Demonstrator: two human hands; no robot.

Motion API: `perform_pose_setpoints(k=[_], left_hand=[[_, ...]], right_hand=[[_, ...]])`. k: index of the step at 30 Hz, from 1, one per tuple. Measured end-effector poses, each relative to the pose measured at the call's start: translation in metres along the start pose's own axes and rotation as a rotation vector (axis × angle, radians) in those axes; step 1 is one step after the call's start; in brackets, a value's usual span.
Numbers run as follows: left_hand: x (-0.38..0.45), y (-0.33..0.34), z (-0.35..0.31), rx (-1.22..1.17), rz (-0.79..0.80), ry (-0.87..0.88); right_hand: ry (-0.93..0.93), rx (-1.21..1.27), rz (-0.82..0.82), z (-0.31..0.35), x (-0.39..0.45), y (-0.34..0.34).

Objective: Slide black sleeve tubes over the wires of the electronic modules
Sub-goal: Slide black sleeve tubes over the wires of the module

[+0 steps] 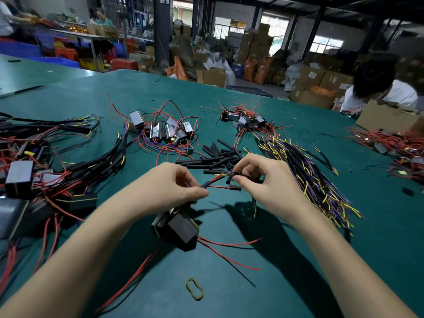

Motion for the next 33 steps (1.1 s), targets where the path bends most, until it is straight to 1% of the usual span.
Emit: perform_pose_setpoints(k=[5,8,10,13,17,20,24,27,30,31,33], left_hand=[[0.001,-0.004,-0.002,-0.064,-0.060,0.031],[-0.001,-0.007,-0.009,-0.088,-0.147,0.086],[-0.005,-0.006,-0.017,0.009,-0.221,0.143],[-0.012,-0.007,-0.025,0.147,-0.327,0.193],[-0.021,-0.006,-0.035,0.205,-0.375,0.300],[-0.024,-0.002,-0.041,0.176,-0.347,0.372],[-0.022,0.005,-0.044,0.042,-0.301,0.414],[-0.016,0.006,-0.039,-0.119,-0.213,0.336],[-0.010,0.013,-0.035,-0.272,-0.057,0.273],[-0.008,0.014,-0.033,-0.310,-0.018,0.245],[-0.004,0.018,-0.025,-0.304,0.054,0.164]], right_hand=[[-0.029,-0.116,0.022,0.004,0.001,-0.003],[-0.056,-0.205,0.050,0.010,0.002,-0.003],[-0.065,-0.269,0.062,0.014,0.002,-0.003],[-0.094,-0.413,0.123,0.021,0.005,0.001],[-0.147,-0.497,0.213,0.033,0.007,0.002],[-0.182,-0.552,0.287,0.039,0.009,-0.001],[-0.140,-0.458,0.325,0.031,0.008,-0.011],[-0.118,-0.307,0.274,0.027,0.003,-0.016],[-0.098,-0.194,0.207,0.023,-0.003,-0.020],[-0.099,-0.166,0.195,0.023,-0.005,-0.020],[-0.094,-0.117,0.183,0.023,-0.008,-0.020]])
Point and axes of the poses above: each hand's wrist, its own x-axis towards the middle knuckle, its own y-axis out of the palm, z = x × y, the point moved 9 cm from there along x, towards the middle knuckle, and after that the axes turned 9 degrees about -y, right-handed, at the moved point
